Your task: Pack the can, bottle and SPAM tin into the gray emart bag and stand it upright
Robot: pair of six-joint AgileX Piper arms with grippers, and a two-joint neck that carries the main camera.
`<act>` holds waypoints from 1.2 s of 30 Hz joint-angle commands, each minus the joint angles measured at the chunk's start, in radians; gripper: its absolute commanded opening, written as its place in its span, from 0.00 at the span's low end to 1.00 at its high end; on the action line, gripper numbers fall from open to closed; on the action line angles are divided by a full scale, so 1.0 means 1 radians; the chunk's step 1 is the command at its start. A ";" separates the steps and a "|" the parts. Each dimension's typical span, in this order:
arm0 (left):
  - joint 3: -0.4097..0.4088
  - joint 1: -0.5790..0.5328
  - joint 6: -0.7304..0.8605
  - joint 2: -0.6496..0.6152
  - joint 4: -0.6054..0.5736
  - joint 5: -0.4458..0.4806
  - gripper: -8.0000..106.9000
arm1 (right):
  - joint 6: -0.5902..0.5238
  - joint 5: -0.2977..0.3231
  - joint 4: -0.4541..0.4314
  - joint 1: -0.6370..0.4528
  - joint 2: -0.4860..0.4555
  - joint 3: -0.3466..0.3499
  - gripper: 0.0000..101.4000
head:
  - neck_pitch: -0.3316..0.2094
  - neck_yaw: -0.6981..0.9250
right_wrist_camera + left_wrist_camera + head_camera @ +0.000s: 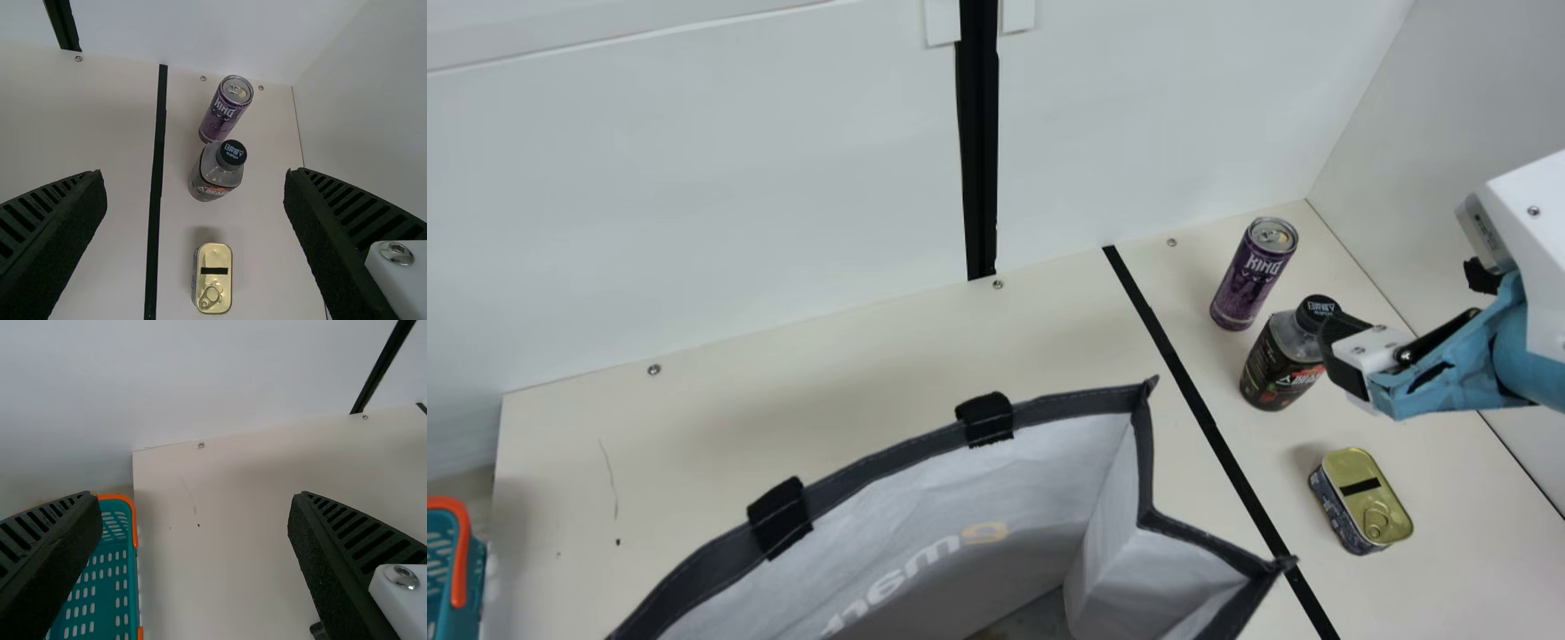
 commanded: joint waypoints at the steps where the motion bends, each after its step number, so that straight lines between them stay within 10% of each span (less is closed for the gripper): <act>1: -0.024 0.024 0.036 0.015 -0.054 0.006 0.85 | 0.000 0.000 0.000 0.000 0.000 0.000 0.94 | -0.023 -0.002; 36: -0.245 -0.322 -0.058 0.138 0.023 0.006 0.85 | 0.000 0.000 0.000 0.000 0.000 0.000 0.94 | -0.023 -0.002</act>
